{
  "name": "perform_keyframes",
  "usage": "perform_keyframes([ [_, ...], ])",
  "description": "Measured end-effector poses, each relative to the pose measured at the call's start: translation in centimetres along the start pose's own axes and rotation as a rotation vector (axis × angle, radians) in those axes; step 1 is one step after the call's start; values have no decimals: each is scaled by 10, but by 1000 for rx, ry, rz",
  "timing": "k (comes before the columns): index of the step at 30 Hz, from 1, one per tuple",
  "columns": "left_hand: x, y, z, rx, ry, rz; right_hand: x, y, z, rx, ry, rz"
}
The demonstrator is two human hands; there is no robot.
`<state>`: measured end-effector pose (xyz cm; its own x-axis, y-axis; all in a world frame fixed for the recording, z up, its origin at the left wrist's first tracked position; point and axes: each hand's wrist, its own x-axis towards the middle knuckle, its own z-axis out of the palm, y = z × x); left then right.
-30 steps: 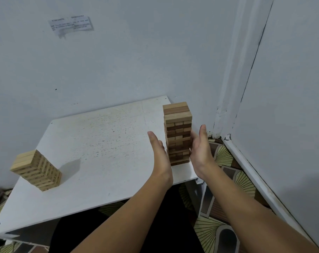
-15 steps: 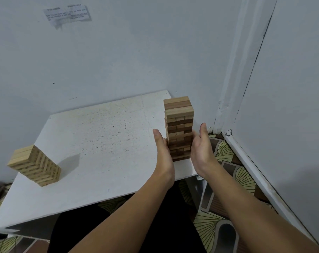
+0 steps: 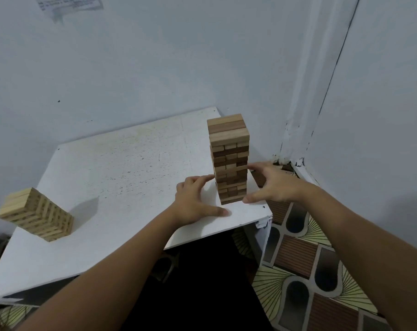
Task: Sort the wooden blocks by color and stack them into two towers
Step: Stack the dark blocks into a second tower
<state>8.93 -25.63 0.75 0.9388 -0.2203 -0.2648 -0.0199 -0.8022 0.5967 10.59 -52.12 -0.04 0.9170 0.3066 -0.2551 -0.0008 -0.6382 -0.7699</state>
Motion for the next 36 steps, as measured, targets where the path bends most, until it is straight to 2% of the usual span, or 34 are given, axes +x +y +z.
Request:
perform_keyframes([
  [9,22,0,4,2,49,-31,15,-6,-2,-26,-62,74],
  [15,27,1,9,-11,93,-29,24,2,3,-68,-105,34],
  [21,29,0,14,-27,114,-24,21,3,8,65,-136,12],
  [26,31,-1,19,-5,159,-9,26,6,10,-7,-112,35],
  [36,32,-2,21,-21,163,5,28,11,15,21,-66,26],
])
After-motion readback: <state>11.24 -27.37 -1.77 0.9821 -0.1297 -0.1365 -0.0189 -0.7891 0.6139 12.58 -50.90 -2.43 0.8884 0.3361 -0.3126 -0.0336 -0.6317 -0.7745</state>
